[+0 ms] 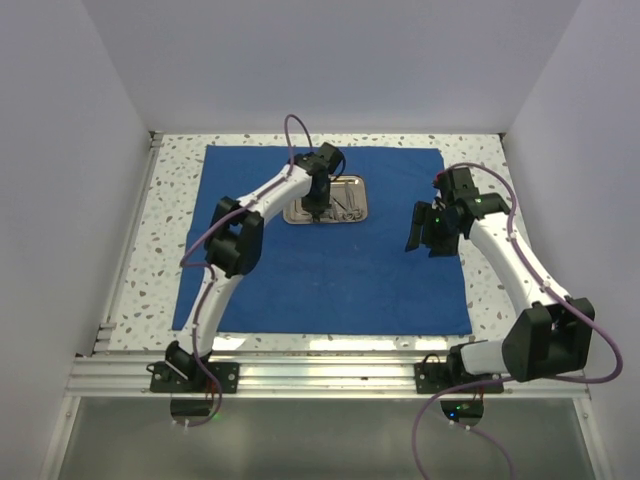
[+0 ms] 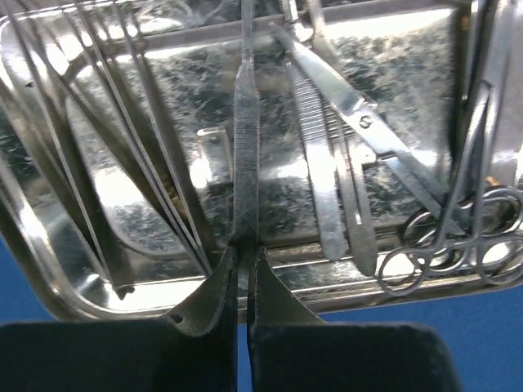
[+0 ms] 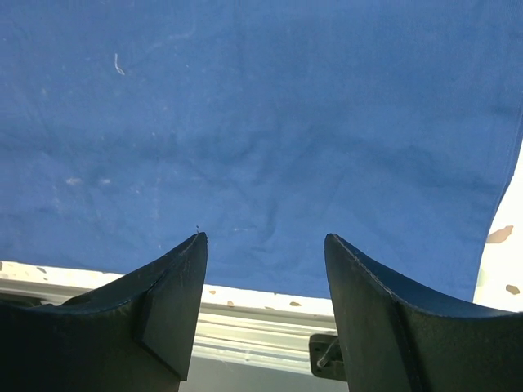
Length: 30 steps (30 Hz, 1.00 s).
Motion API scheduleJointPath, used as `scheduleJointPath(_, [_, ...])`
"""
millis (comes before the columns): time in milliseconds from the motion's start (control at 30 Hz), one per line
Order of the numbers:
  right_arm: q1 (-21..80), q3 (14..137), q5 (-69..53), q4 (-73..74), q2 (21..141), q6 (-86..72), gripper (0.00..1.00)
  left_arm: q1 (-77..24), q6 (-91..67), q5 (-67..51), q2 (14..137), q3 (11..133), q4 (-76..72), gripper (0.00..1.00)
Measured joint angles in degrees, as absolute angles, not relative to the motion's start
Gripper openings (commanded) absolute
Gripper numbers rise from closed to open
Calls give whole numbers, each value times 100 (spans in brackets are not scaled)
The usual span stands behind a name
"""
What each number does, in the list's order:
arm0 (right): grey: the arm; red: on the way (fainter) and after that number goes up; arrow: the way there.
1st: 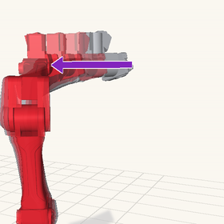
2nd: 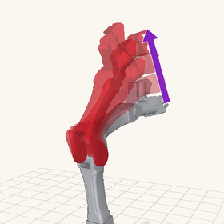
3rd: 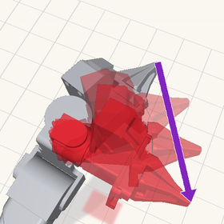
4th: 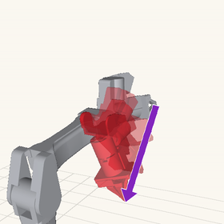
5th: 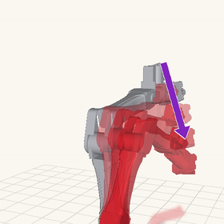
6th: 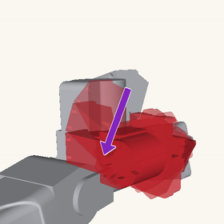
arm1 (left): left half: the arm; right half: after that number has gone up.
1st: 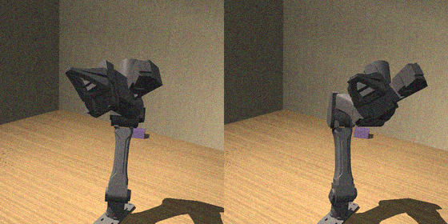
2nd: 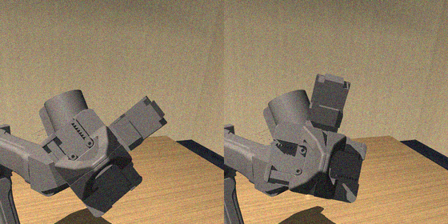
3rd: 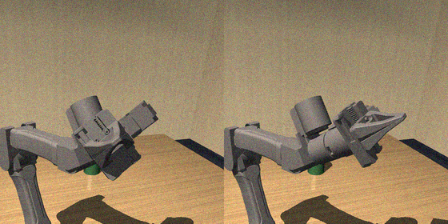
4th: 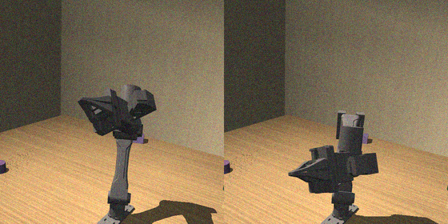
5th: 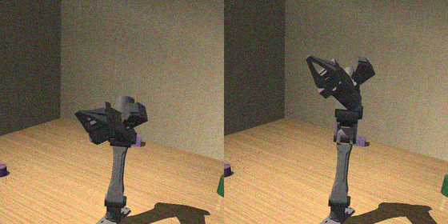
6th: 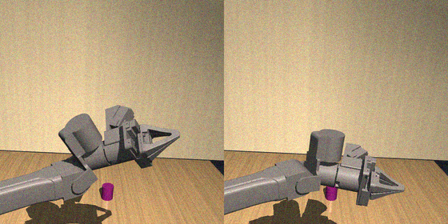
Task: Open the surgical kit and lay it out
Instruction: Pick up the medical item from the container, then place the medical item in the surgical kit.
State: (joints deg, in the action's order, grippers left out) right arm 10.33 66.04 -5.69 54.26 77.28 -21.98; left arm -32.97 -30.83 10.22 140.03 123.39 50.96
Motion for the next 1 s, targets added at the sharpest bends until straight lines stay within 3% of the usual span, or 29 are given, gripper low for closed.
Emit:
scheduleJointPath(267, [1033, 6790, -672, 5404, 7999, -2198, 61, -3148, -2923, 985, 13288, 11472, 5231, 0])
scheduleJointPath(633, [1033, 6914, -707, 5402, 8265, -2193, 60, -3153, -2869, 729, 11415, 10235, 5196, 0])
scheduleJointPath(1000, [1033, 6925, -701, 5393, 8366, -2196, 60, -3138, -2888, 1105, 9424, 6549, 5065, 0])
